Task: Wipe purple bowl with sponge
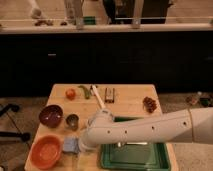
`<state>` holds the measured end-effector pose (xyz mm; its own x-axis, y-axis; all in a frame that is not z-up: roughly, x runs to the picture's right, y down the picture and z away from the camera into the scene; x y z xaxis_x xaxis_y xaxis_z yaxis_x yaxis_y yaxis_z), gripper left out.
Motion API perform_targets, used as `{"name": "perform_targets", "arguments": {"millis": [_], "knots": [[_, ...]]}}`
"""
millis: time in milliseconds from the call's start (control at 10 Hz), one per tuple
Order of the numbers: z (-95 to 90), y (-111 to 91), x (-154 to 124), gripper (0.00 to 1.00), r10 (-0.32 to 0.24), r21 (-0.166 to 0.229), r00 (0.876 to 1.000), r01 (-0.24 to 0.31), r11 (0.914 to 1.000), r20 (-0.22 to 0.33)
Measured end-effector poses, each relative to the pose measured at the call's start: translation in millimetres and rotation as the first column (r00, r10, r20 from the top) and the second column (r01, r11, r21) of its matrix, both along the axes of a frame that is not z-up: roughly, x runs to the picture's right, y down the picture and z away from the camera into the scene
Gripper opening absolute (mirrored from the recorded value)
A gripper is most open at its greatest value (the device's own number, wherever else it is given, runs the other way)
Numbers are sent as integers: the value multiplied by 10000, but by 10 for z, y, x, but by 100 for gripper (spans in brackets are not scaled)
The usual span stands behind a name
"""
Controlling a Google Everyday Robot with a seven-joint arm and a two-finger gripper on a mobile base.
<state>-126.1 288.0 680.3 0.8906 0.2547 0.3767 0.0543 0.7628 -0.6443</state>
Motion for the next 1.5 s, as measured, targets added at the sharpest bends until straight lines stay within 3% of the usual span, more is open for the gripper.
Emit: {"name": "perform_targets", "arguments": {"millis": [500,1200,1300,1500], "knots": [[94,51,5,94,380,92,9987,-377,9992,-340],[87,11,-146,93,113,128,9997,-110,9999,-198],[86,9,-162,89,70,141,9998,-68,9999,-162],[87,1,-178,67,14,156,9999,-12,9999,-102]]}}
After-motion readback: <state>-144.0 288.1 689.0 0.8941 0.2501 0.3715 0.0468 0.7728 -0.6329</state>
